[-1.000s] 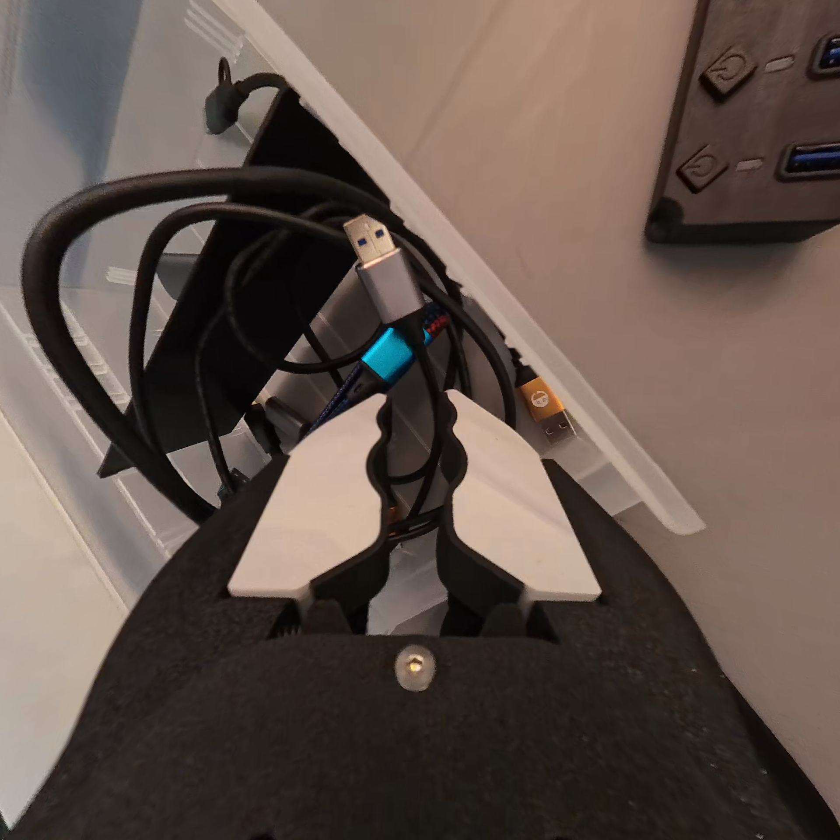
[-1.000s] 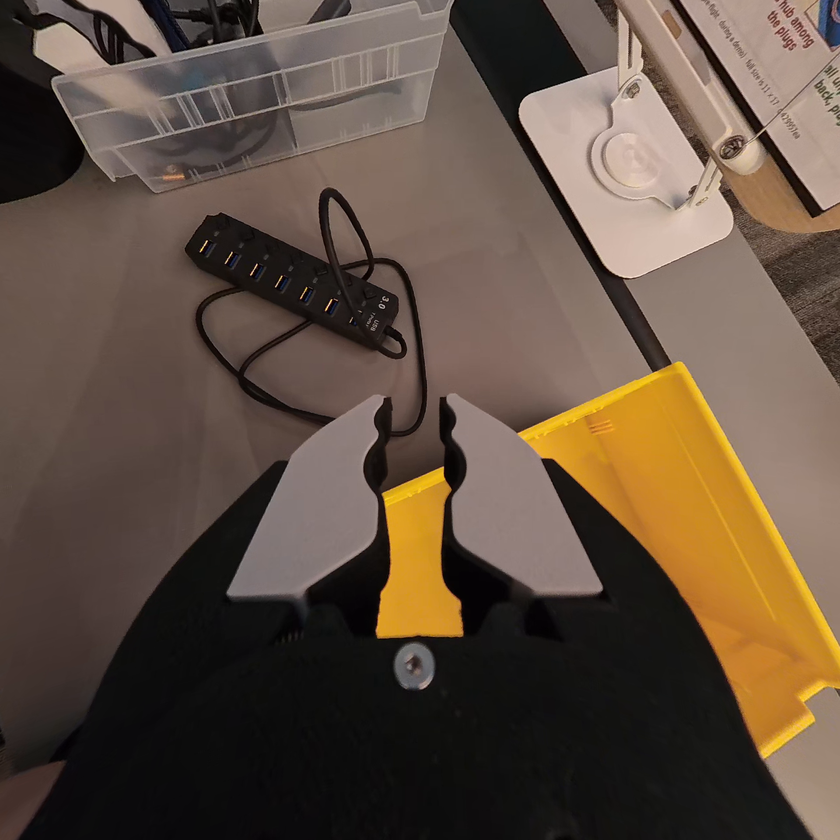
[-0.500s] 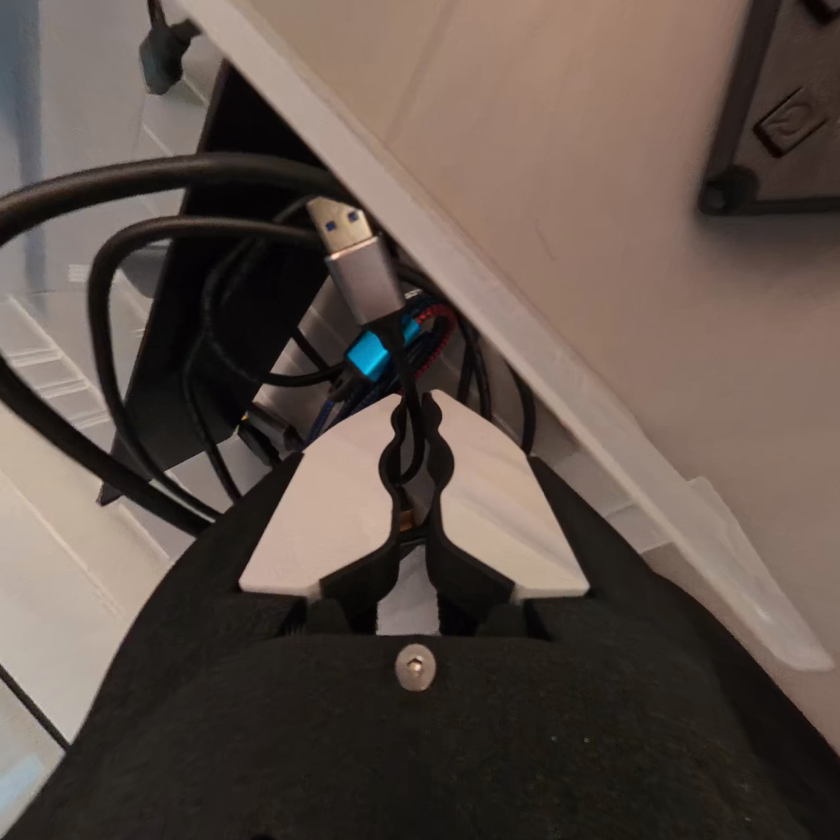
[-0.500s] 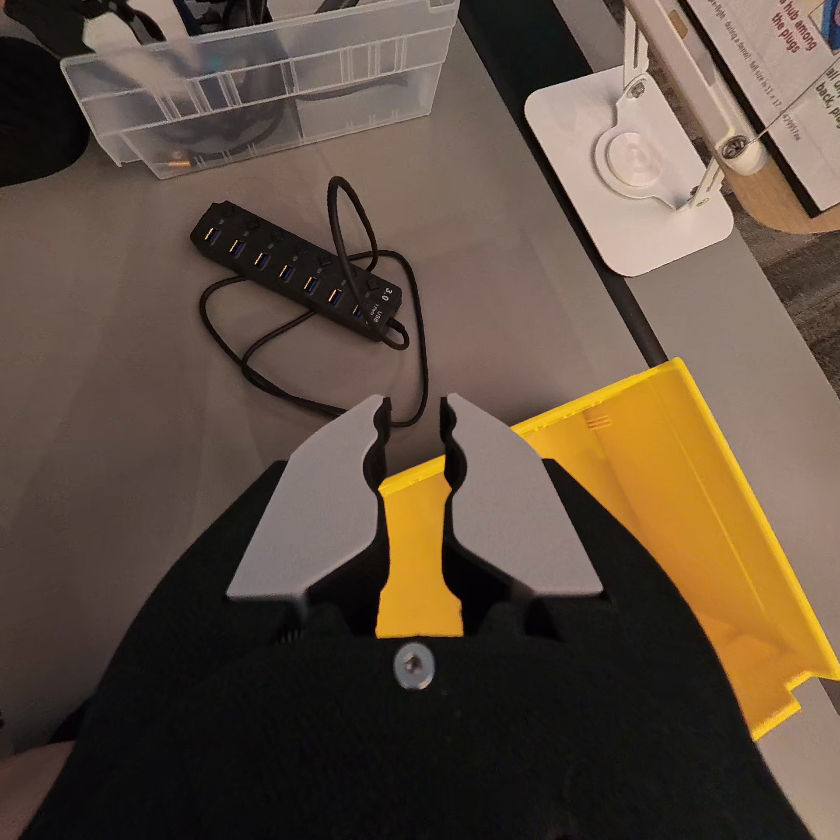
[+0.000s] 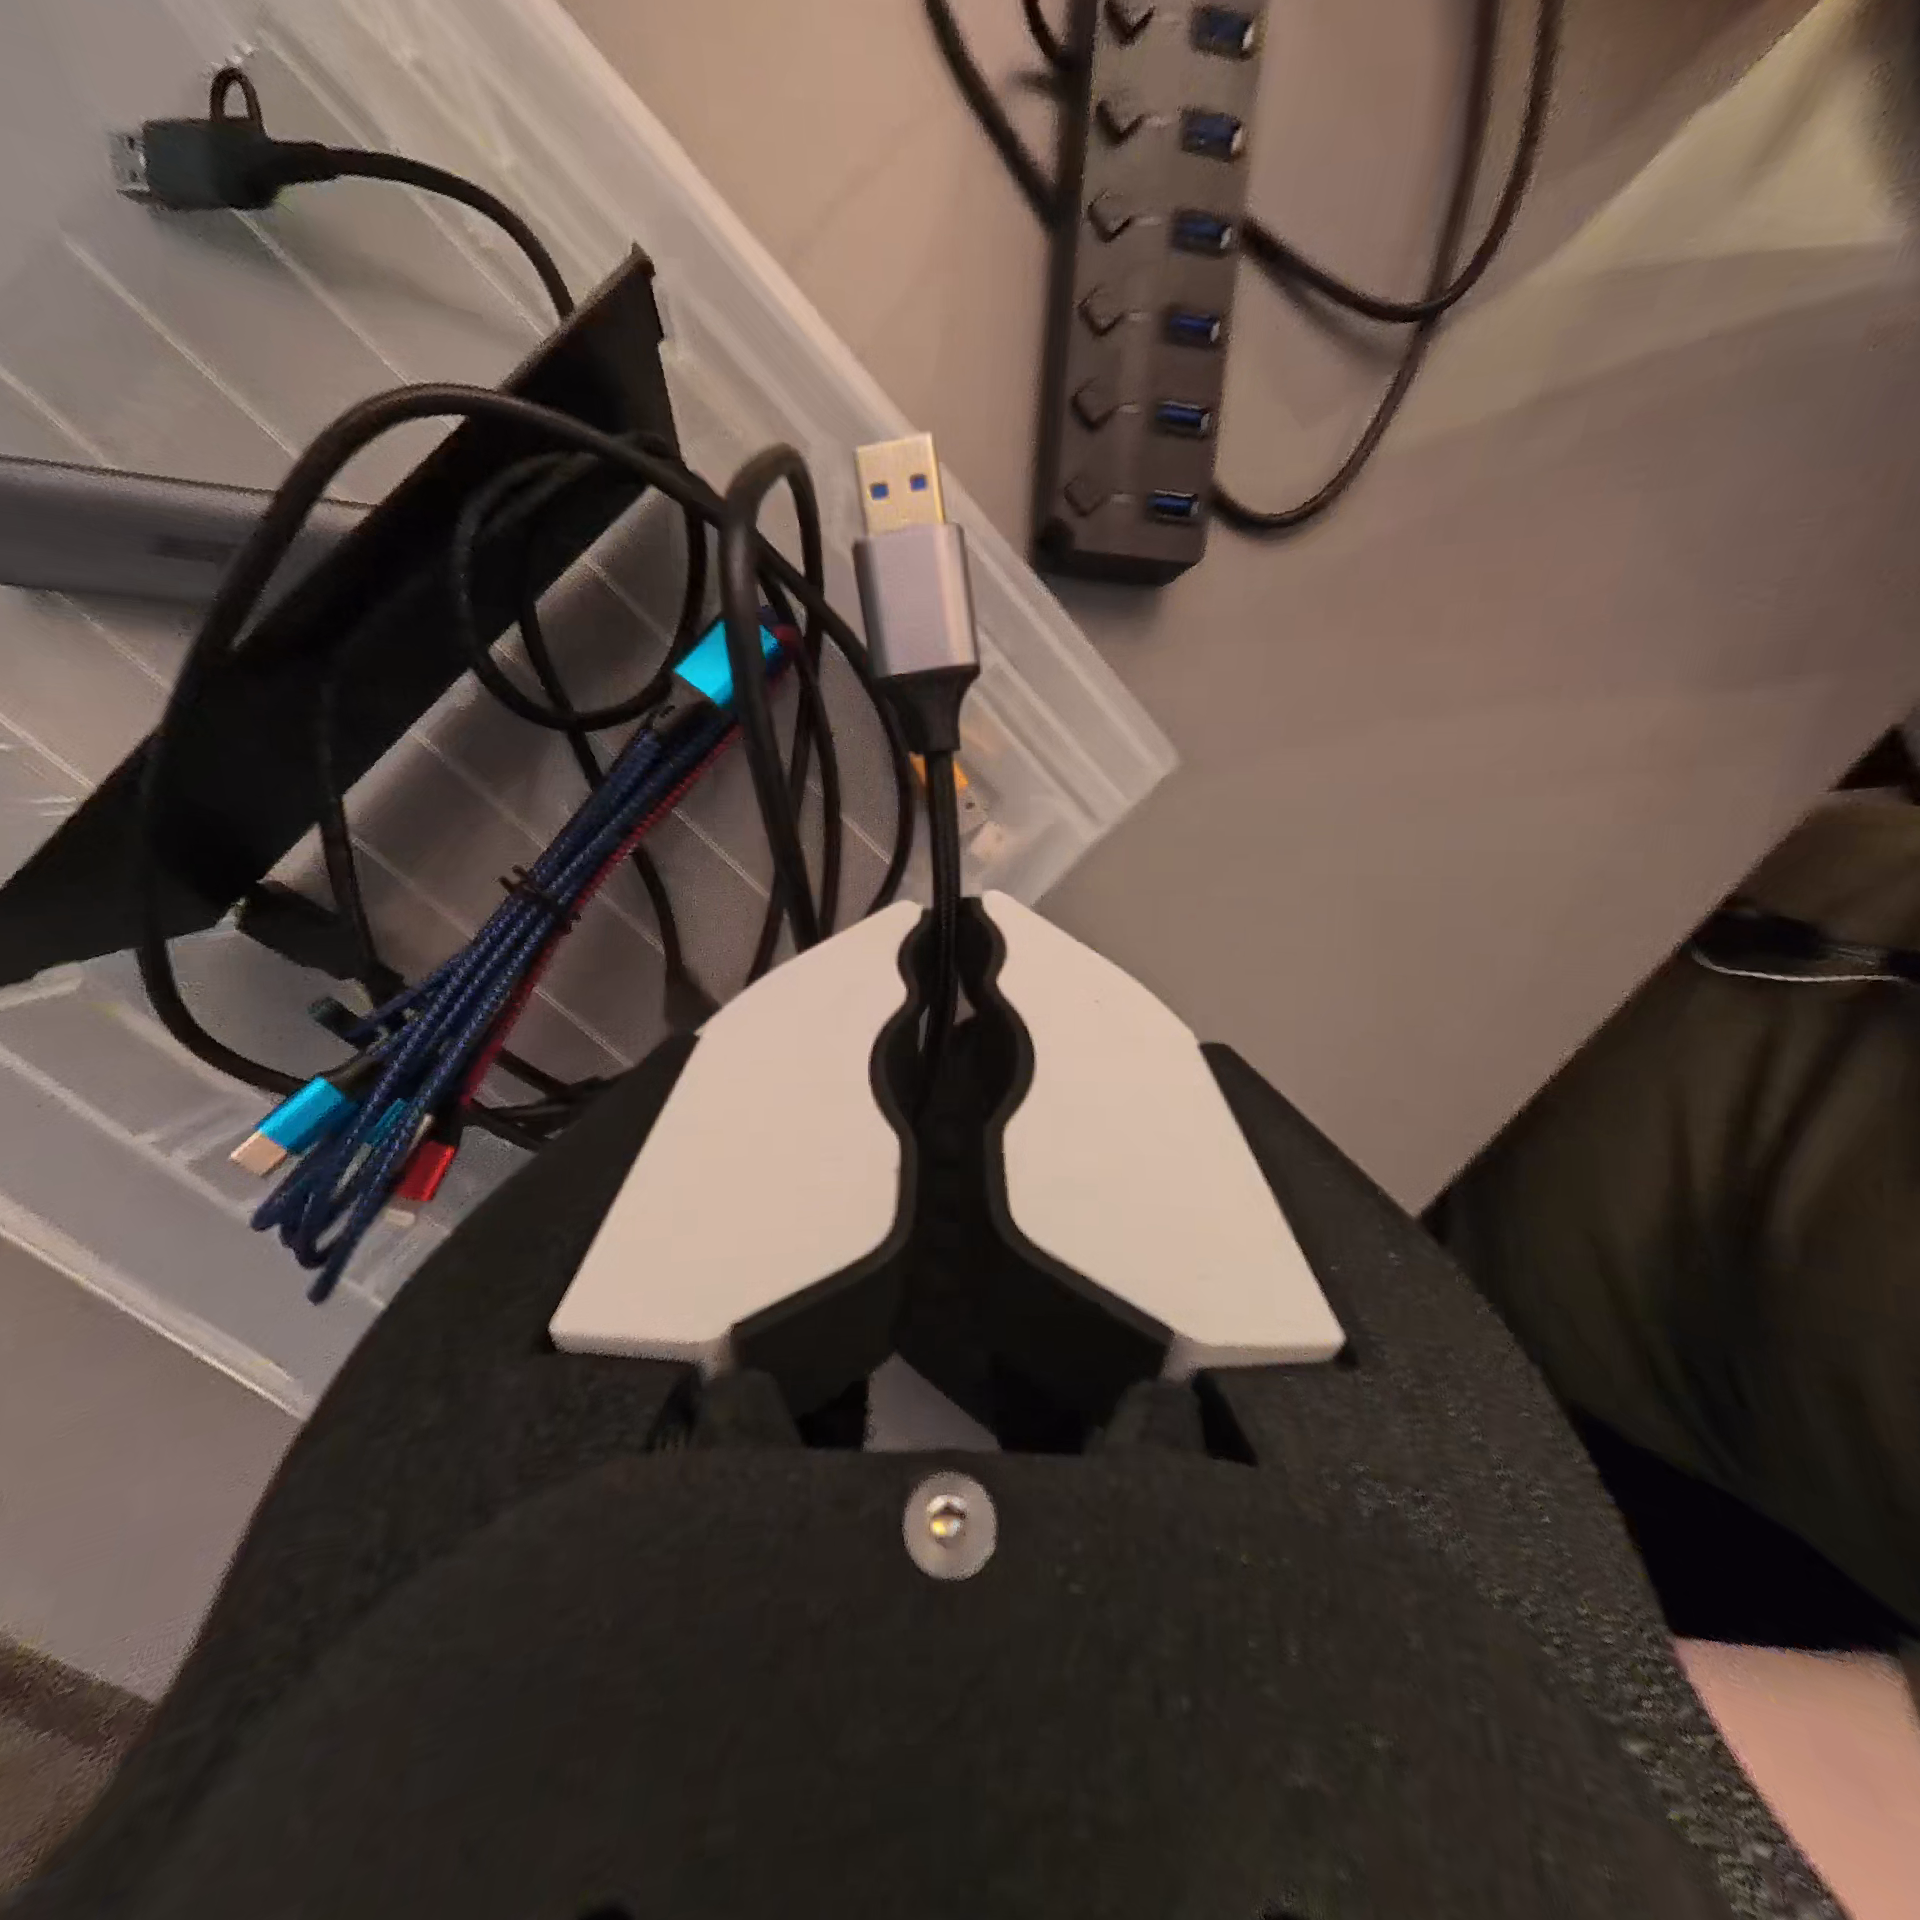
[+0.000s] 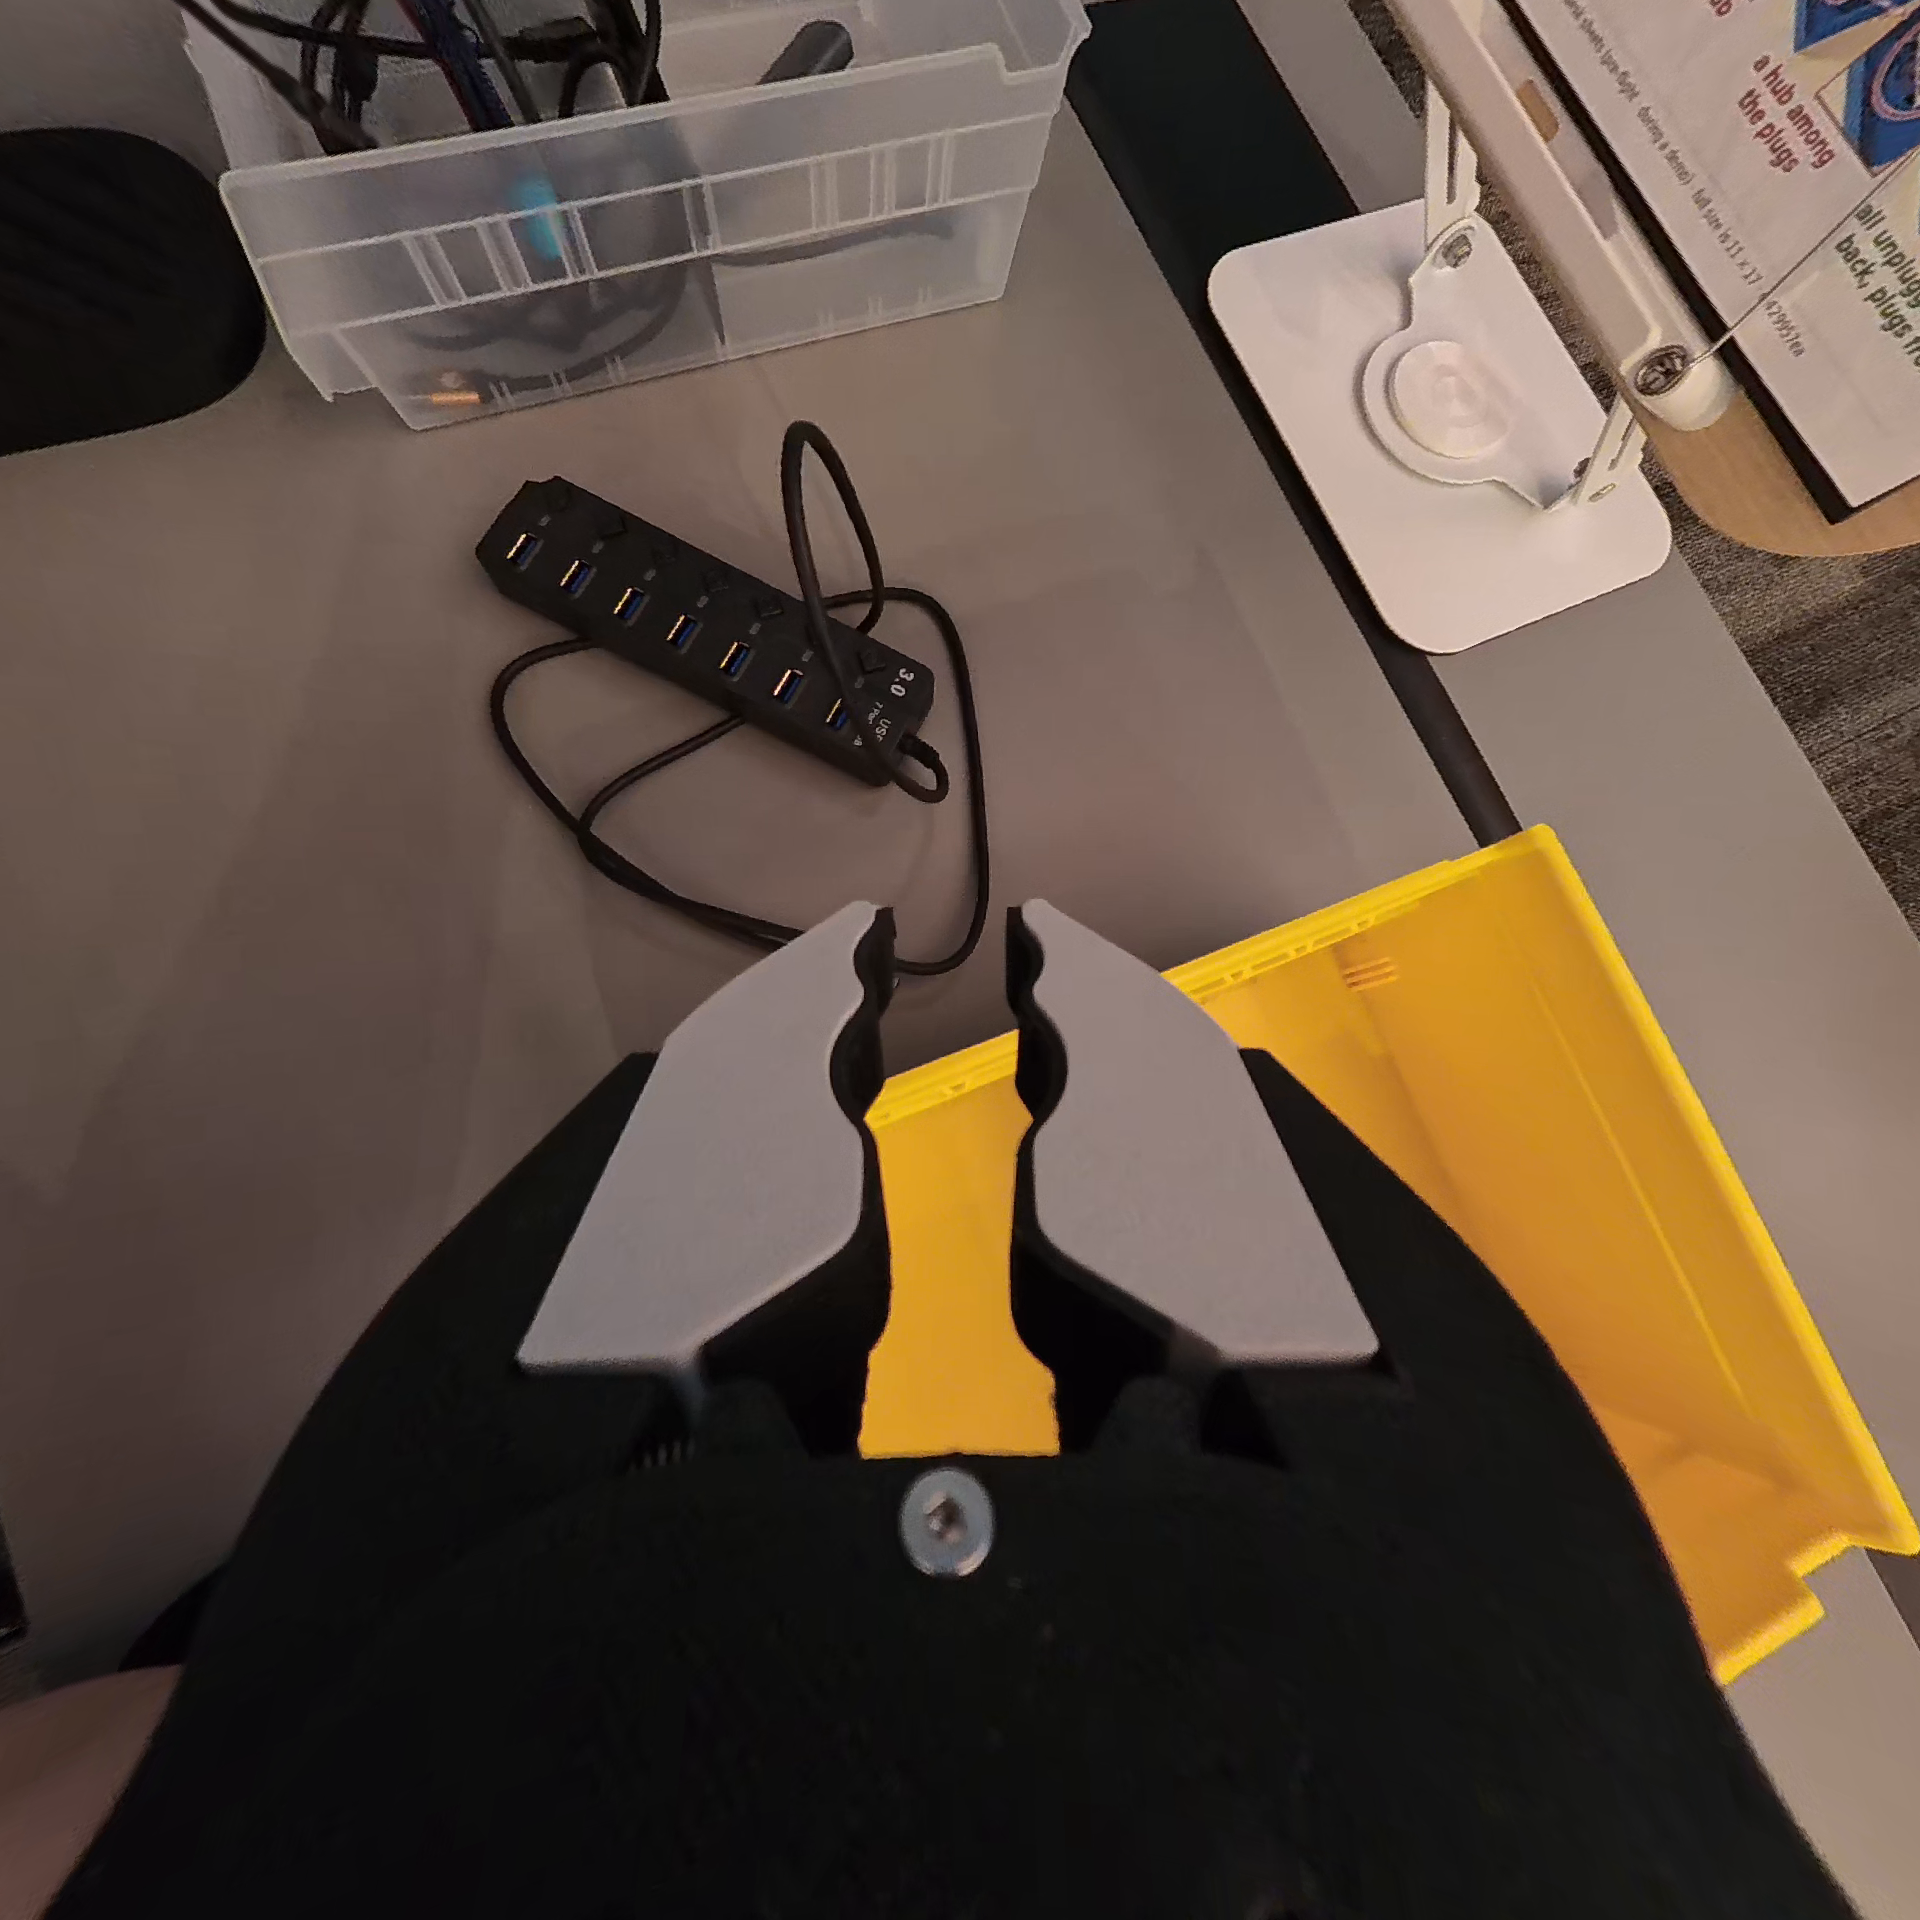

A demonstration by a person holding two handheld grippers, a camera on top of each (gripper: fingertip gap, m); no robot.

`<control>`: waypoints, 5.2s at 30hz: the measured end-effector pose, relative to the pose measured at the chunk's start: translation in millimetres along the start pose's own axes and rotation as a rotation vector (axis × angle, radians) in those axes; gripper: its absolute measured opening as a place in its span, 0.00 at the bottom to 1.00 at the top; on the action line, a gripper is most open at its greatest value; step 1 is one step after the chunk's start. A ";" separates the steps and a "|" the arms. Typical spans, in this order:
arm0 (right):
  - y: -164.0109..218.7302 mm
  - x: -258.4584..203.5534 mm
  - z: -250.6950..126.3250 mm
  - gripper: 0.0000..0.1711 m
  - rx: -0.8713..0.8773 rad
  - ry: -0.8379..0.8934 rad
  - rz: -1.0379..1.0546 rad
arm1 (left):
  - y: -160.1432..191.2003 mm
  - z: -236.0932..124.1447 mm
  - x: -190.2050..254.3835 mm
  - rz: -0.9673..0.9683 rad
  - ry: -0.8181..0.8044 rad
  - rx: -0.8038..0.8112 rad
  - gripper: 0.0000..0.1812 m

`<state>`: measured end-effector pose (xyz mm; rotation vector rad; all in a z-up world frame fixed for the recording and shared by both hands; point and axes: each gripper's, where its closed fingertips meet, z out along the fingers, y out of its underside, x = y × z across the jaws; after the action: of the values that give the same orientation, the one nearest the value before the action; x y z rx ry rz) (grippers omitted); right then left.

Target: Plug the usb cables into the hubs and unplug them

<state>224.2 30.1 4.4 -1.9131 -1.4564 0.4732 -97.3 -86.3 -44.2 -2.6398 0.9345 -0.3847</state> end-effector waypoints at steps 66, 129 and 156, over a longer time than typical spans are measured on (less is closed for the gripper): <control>-51.9 -151.3 23.1 0.05 0.017 -0.659 -0.084 | -86.7 96.2 89.4 0.130 -0.236 0.367 0.35; -88.5 -99.0 139.1 0.28 0.305 -0.430 0.731 | -107.9 61.8 32.8 -0.066 -0.501 0.531 0.30; -148.1 -88.0 57.9 0.15 0.692 -0.706 0.736 | -113.3 11.7 115.8 0.041 -0.263 0.783 0.35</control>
<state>56.2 -14.5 57.5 -1.6792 -0.6910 1.8621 57.2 -75.0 4.6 -1.8915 0.5857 -0.3002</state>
